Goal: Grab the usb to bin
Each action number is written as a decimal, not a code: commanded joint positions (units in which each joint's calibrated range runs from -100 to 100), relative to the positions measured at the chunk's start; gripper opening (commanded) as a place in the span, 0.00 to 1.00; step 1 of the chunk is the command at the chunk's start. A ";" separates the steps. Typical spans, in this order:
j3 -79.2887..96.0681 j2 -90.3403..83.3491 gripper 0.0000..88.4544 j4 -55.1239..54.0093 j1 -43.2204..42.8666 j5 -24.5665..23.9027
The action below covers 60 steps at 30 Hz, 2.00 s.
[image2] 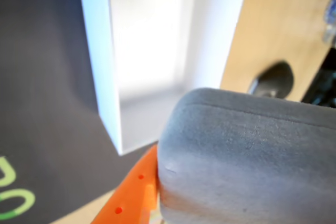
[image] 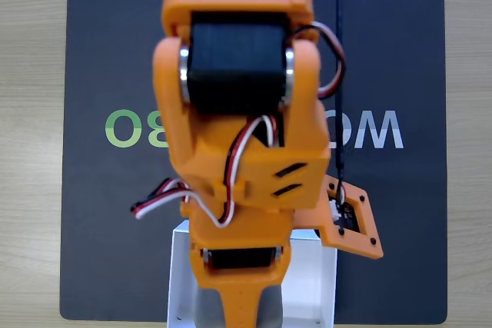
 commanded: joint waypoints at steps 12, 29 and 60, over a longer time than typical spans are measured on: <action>-10.32 11.66 0.23 -11.07 2.17 3.19; 11.82 -0.89 0.63 -11.68 -0.52 4.45; 107.84 -99.83 0.04 -18.05 -0.27 -4.70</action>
